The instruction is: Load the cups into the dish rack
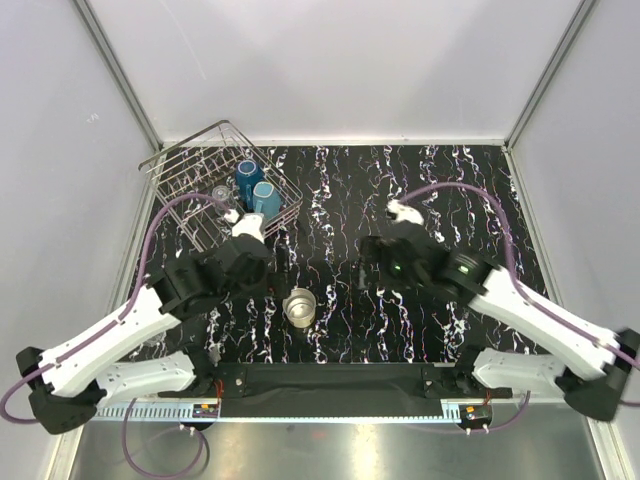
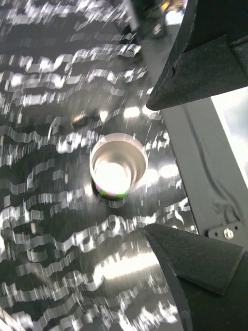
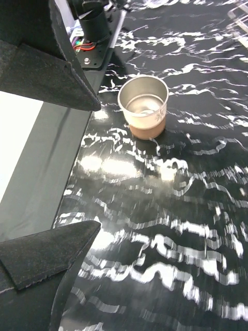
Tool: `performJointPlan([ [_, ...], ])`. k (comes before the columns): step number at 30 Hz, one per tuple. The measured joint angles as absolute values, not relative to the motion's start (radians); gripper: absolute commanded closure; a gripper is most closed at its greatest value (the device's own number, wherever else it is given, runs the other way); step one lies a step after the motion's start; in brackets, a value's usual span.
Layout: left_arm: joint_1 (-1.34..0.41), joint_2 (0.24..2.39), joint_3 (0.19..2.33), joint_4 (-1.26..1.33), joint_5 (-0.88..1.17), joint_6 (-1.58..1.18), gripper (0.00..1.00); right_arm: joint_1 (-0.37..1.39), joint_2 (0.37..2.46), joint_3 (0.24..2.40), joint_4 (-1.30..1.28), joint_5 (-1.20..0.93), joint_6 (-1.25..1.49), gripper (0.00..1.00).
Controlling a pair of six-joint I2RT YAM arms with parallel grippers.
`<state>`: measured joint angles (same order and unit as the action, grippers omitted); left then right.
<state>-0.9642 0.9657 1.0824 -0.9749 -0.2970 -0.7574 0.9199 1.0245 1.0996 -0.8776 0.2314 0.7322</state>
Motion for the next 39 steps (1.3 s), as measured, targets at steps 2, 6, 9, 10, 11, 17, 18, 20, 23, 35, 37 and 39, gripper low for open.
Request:
performJointPlan([
  [2, -0.917, 0.936, 1.048, -0.989, -0.307, -0.760, 0.01, 0.920, 1.126, 1.128, -0.838, 0.190, 0.715, 0.08],
  [6, -0.780, 0.909, 0.990, -1.001, -0.302, -0.760, 0.01, 0.920, 1.279, 1.146, -0.759, 0.094, 0.700, 0.12],
  [9, -0.646, 0.878, 0.980, -1.004, -0.285, -0.741, 0.01, 0.922, 1.372, 1.160, -0.708, 0.021, 0.706, 0.15],
  [10, -0.608, 0.871, 0.979, -1.002, -0.278, -0.730, 0.01, 0.924, 1.398, 1.164, -0.691, 0.003, 0.710, 0.16],
  [11, -0.570, 0.870, 0.980, -1.000, -0.265, -0.717, 0.01, 0.927, 1.425, 1.170, -0.674, -0.014, 0.717, 0.16],
  [17, -0.456, 0.892, 0.975, -0.989, -0.170, -0.651, 0.01, 0.963, 1.571, 1.242, -0.618, -0.065, 0.760, 0.22],
  [18, -0.446, 0.892, 0.971, -0.985, -0.155, -0.643, 0.01, 0.968, 1.589, 1.250, -0.610, -0.071, 0.769, 0.23],
  [20, -0.430, 0.890, 0.969, -0.981, -0.131, -0.624, 0.01, 0.976, 1.622, 1.258, -0.600, -0.073, 0.784, 0.24],
  [23, -0.417, 0.881, 0.962, -0.968, -0.107, -0.599, 0.01, 0.988, 1.665, 1.259, -0.598, -0.072, 0.807, 0.26],
  [35, -0.396, 0.856, 0.952, -0.935, -0.011, -0.553, 0.01, 1.002, 1.717, 1.259, -0.580, -0.071, 0.846, 0.42],
  [37, -0.394, 0.857, 0.952, -0.931, 0.003, -0.553, 0.01, 1.002, 1.728, 1.258, -0.569, -0.070, 0.847, 0.46],
  [39, -0.391, 0.857, 0.952, -0.928, 0.019, -0.553, 0.01, 1.002, 1.739, 1.258, -0.562, -0.071, 0.849, 0.46],
])
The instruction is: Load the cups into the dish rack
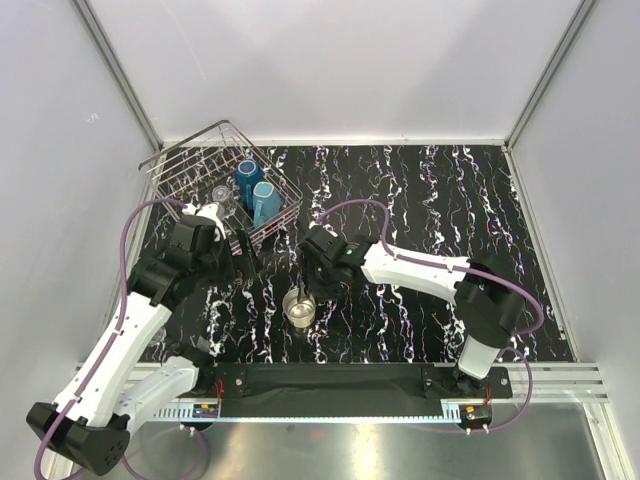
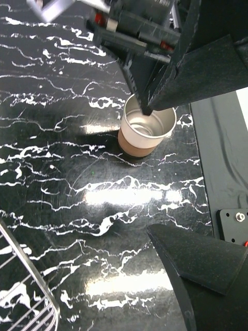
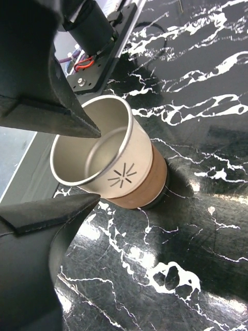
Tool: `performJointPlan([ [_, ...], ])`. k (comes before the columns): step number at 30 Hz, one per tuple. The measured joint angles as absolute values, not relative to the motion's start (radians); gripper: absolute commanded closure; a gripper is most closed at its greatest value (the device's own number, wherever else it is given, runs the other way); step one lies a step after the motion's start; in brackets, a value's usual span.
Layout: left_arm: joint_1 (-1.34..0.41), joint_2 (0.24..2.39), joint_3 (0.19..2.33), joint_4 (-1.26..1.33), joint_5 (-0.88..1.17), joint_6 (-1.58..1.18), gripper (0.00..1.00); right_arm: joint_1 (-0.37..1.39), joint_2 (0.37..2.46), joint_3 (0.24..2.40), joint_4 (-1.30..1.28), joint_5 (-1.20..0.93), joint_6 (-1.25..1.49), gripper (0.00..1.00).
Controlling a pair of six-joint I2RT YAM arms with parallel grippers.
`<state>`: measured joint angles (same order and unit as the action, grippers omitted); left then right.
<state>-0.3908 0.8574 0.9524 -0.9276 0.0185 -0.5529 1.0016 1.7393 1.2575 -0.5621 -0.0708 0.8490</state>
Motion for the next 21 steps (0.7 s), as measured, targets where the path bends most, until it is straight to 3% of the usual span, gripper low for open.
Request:
performJointPlan([
  [5, -0.387, 0.857, 0.952, -0.924, 0.049, -0.554, 0.01, 1.002, 1.752, 1.256, -0.560, -0.069, 0.849, 0.56],
  [8, -0.385, 0.857, 0.952, -0.922, 0.067, -0.554, 0.01, 1.002, 1.753, 1.253, -0.553, -0.069, 0.845, 0.69],
  [14, -0.382, 0.857, 0.953, -0.919, 0.107, -0.559, 0.01, 1.002, 1.753, 1.231, -0.528, -0.068, 0.840, 0.84],
  [18, -0.380, 0.850, 0.955, -0.920, 0.125, -0.566, 0.01, 1.002, 1.752, 1.217, -0.518, -0.060, 0.833, 1.00],
  [21, -0.380, 0.849, 0.970, -0.921, 0.142, -0.574, 0.01, 1.002, 1.740, 1.205, -0.507, -0.052, 0.830, 1.00],
])
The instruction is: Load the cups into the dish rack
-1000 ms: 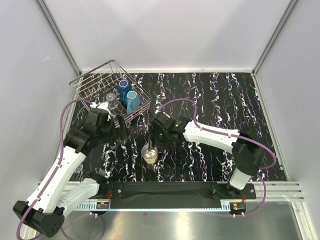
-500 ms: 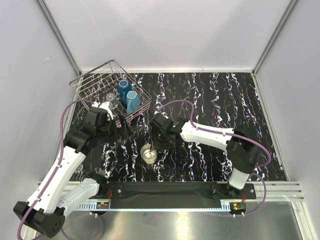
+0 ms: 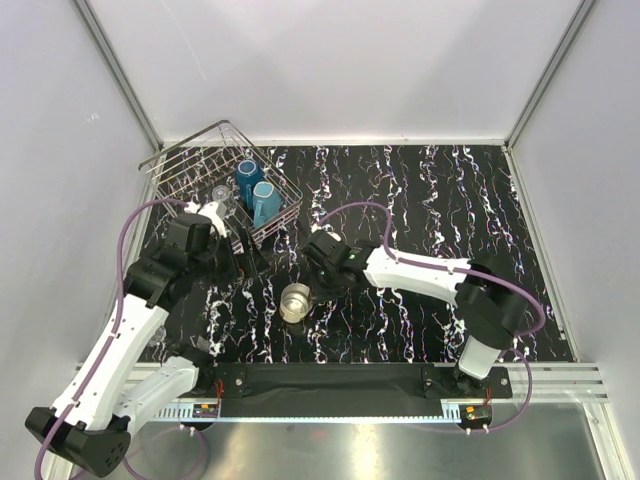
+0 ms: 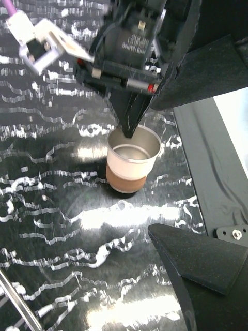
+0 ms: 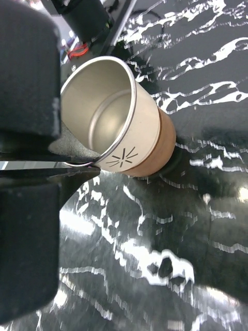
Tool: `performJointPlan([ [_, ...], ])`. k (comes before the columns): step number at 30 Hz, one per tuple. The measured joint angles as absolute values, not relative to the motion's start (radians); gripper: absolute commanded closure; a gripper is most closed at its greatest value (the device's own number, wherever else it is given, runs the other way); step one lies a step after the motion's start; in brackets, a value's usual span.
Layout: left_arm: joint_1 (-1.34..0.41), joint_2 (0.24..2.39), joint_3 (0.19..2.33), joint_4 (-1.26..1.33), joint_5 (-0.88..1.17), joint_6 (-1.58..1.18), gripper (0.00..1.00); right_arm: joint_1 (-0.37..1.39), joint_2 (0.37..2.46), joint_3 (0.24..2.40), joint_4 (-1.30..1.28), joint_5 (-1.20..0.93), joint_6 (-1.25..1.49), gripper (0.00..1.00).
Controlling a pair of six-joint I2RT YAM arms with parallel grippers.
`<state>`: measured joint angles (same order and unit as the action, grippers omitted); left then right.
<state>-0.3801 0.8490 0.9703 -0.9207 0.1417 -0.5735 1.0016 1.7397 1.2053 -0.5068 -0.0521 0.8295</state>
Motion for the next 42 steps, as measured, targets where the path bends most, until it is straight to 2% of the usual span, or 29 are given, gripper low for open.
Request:
performJointPlan([
  [4, -0.380, 0.834, 0.995, -0.897, 0.201, -0.582, 0.01, 0.999, 1.662, 1.164, -0.519, -0.017, 0.807, 1.00],
  [8, -0.379, 0.806, 1.000, -0.809, 0.308, -0.599, 0.01, 0.950, 1.488, 1.104, -0.506, -0.056, 0.777, 1.00],
  [15, -0.379, 0.775, 0.978, -0.507, 0.519, -0.669, 0.01, 0.746, 1.132, 1.082, -0.491, -0.190, 0.713, 1.00],
  [20, -0.379, 0.787, 0.929, -0.239, 0.615, -0.795, 0.01, 0.668, 0.969, 1.098, -0.521, -0.252, 0.673, 1.00],
  [27, -0.473, 0.896, 0.866, 0.082, 0.588, -1.083, 0.01, 0.658, 0.797, 1.024, -0.383, -0.285, 0.651, 1.00],
  [34, -0.630, 0.989, 0.883, 0.146, 0.519, -1.230, 0.01, 0.658, 0.736, 0.948, -0.244, -0.322, 0.622, 1.00],
  [42, -0.656, 1.019, 0.878, 0.368, 0.542, -1.362, 0.01, 0.658, 0.694, 0.947, -0.164, -0.358, 0.593, 1.00],
])
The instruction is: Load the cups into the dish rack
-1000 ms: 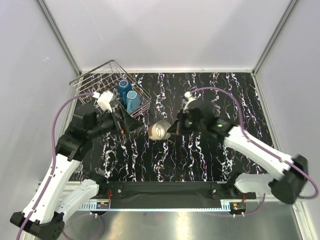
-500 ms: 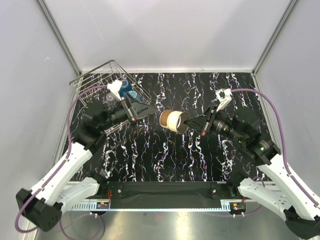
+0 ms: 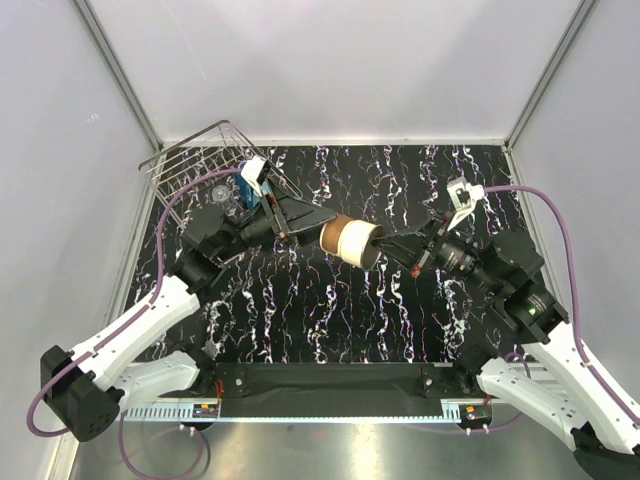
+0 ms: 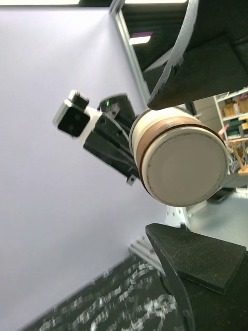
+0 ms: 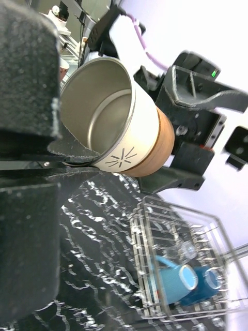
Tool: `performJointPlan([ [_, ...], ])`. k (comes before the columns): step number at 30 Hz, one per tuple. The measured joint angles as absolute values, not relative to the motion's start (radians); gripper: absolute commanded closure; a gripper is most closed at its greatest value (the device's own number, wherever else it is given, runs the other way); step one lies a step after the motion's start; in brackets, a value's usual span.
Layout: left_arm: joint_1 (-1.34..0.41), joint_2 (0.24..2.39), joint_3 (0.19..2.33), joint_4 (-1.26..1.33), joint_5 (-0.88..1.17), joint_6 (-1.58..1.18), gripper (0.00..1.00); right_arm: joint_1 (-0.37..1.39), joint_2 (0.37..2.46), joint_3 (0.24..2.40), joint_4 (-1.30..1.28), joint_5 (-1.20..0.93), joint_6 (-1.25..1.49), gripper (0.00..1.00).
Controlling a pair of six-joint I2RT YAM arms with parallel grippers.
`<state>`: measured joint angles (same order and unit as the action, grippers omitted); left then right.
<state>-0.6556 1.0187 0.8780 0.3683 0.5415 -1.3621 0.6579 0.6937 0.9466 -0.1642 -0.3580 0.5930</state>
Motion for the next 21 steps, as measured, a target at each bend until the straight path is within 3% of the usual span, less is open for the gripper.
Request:
performJointPlan([
  [21, -0.715, 1.016, 0.734, 0.643, 0.554, -1.579, 0.01, 0.658, 0.669, 0.888, -0.039, -0.386, 0.591, 1.00],
])
